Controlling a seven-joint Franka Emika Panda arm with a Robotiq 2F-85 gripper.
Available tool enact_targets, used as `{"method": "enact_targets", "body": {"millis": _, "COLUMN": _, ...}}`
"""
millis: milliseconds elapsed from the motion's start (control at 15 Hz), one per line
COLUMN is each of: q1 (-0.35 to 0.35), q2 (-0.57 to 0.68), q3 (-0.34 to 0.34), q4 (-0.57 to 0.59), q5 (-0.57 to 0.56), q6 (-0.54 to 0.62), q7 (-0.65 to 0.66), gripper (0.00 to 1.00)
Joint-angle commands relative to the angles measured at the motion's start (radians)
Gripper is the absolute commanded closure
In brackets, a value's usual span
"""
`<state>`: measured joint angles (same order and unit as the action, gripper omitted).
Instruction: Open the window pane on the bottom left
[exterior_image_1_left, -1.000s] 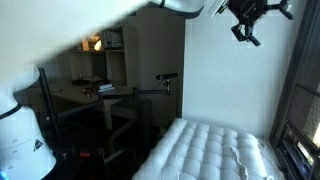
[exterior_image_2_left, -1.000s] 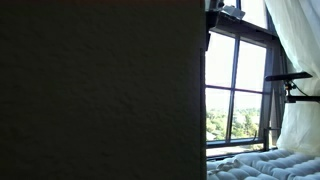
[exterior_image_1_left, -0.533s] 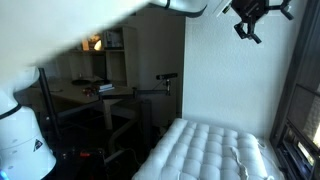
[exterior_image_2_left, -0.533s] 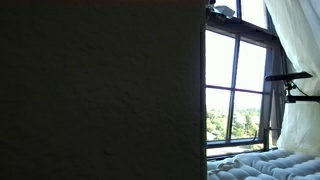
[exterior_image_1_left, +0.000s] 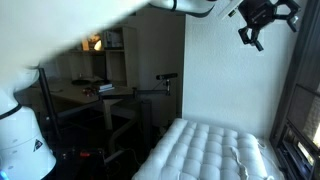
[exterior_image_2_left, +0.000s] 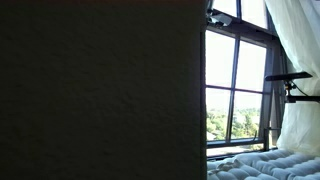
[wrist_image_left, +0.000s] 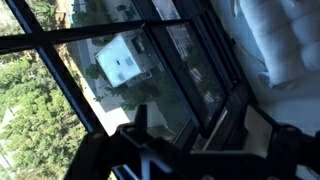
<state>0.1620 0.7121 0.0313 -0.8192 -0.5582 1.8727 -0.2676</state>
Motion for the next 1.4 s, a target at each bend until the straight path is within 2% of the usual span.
{"method": "enact_targets", "body": {"millis": 0, "q1": 0.030, "q2": 0.070, "q3": -0.060, "q4": 0.135, "q5": 0.030, "q6": -0.085, "q7": -0.030, "gripper": 0.00}}
{"method": "enact_targets", "body": {"millis": 200, "q1": 0.032, "q2": 0.107, "q3": -0.079, "q4": 0.190, "q5": 0.052, "q6": -0.121, "q7": -0.037, "gripper": 0.00}}
{"method": "enact_targets", "body": {"millis": 267, "q1": 0.017, "q2": 0.112, "q3": -0.051, "q4": 0.194, "q5": 0.037, "q6": -0.129, "q7": -0.031, "gripper": 0.00}}
{"method": "enact_targets", "body": {"millis": 400, "q1": 0.020, "q2": 0.121, "q3": -0.048, "q4": 0.205, "q5": 0.039, "q6": -0.152, "q7": -0.038, "gripper": 0.00}}
{"method": "enact_targets", "body": {"millis": 467, "q1": 0.017, "q2": 0.090, "q3": -0.051, "q4": 0.137, "q5": 0.026, "q6": -0.101, "q7": -0.003, "gripper": 0.00}}
{"method": "enact_targets", "body": {"millis": 933, "q1": 0.021, "q2": 0.087, "q3": -0.041, "q4": 0.135, "q5": 0.027, "q6": -0.091, "q7": -0.012, "gripper": 0.00}}
{"method": "enact_targets", "body": {"millis": 1333, "q1": 0.012, "q2": 0.123, "q3": -0.018, "q4": 0.133, "q5": 0.047, "q6": -0.190, "q7": -0.064, "gripper": 0.00}}
